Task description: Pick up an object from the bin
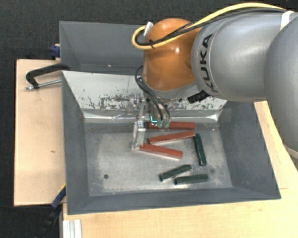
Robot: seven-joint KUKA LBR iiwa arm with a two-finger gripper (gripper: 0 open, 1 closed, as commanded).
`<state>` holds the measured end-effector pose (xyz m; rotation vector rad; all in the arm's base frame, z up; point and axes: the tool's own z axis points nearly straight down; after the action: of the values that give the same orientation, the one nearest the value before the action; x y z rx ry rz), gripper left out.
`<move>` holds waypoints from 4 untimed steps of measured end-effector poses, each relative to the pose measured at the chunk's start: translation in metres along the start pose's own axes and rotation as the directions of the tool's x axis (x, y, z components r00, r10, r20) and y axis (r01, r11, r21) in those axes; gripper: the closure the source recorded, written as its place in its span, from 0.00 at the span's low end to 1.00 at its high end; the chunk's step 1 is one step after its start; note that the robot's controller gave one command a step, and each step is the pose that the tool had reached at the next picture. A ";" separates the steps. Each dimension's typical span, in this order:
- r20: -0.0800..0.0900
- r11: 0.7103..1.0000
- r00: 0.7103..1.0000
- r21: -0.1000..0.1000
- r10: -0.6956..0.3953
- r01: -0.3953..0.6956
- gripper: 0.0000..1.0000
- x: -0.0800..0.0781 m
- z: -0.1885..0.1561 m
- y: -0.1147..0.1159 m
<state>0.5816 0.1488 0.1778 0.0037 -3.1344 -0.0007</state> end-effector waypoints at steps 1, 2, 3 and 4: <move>0.009 1.000 1.000 -0.001 0.002 -0.002 0.00 -0.002 -0.005 -0.001; 0.012 0.999 0.999 -0.002 -0.034 0.034 0.00 -0.012 0.033 -0.045; 0.006 0.996 0.996 0.000 0.092 -0.092 0.00 0.006 0.055 -0.075; 0.010 0.999 0.999 -0.001 0.047 -0.047 0.00 0.018 0.089 -0.091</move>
Offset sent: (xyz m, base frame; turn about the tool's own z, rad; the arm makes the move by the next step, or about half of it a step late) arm 0.0138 -0.0699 -0.0530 -0.0404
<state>0.5634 0.0576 0.0886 -0.0701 -3.1432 -0.0011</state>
